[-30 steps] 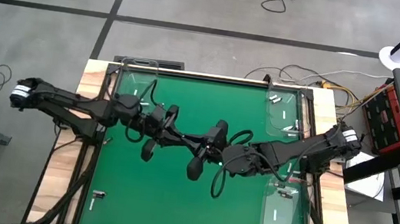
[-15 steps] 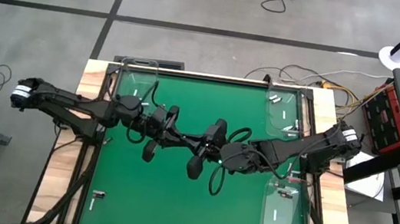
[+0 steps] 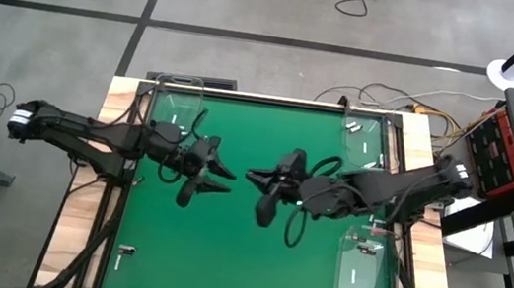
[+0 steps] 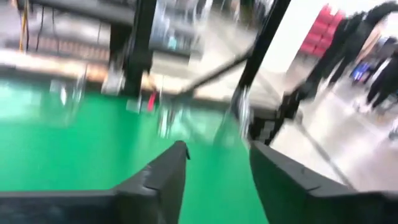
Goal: Sort batteries
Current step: Put the black battery into the bottom right transparent bin
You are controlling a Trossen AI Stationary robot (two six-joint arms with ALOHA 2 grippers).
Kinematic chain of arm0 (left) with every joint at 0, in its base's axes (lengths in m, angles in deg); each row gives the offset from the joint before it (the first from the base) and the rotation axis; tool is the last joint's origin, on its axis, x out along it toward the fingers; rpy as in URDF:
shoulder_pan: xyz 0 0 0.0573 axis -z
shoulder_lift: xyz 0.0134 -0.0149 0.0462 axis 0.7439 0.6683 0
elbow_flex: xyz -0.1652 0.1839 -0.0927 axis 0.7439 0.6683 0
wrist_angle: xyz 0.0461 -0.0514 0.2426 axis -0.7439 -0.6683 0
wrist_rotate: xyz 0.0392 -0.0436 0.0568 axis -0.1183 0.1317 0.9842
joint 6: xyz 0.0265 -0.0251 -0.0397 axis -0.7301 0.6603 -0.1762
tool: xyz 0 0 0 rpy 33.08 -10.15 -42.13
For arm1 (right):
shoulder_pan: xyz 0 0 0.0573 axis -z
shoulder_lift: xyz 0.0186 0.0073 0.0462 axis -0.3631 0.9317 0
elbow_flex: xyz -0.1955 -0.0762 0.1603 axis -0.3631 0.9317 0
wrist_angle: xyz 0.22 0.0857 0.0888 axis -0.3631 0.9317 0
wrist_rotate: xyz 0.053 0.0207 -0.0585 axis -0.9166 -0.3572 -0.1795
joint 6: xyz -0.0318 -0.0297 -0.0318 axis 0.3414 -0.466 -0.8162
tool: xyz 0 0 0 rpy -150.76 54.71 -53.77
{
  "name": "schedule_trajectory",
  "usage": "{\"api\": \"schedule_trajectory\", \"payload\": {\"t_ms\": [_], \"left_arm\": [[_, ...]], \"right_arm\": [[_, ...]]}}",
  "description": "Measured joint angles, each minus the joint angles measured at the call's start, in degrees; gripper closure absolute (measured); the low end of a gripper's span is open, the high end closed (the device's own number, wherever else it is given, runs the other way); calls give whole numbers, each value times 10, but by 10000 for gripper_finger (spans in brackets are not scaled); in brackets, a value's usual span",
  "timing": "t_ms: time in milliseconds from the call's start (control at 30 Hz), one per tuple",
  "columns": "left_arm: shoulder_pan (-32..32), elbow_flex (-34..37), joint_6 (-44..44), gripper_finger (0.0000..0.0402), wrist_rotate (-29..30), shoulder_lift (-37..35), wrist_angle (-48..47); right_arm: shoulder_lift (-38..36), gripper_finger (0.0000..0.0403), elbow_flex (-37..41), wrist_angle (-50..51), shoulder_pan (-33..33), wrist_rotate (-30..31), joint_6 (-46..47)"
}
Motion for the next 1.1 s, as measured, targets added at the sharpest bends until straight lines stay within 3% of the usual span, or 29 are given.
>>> {"api": "schedule_trajectory", "payload": {"t_ms": [200,333,400,533,667,800,933,1100], "left_arm": [[4,1,4,213,0,-33,-215],[5,5,5,218,-2,-43,-259],[5,11,5,221,-2,-46,-255],[5,18,3,228,-2,-47,-241],[5,20,6,231,-1,-41,-225],[5,20,12,232,-1,-33,-207],[6,20,37,232,-2,-30,-205],[6,20,82,232,-4,-37,-217]], "right_arm": [[-35,377,-4,298,-71,-33,233],[-35,377,10,508,-158,-104,444],[-26,377,35,556,-208,-151,522],[-21,377,103,562,-294,-227,605],[-21,377,163,554,-328,-293,621],[-35,377,229,535,-333,-324,555],[-49,377,304,450,-333,-329,457],[-71,378,394,339,-334,-358,411]]}}
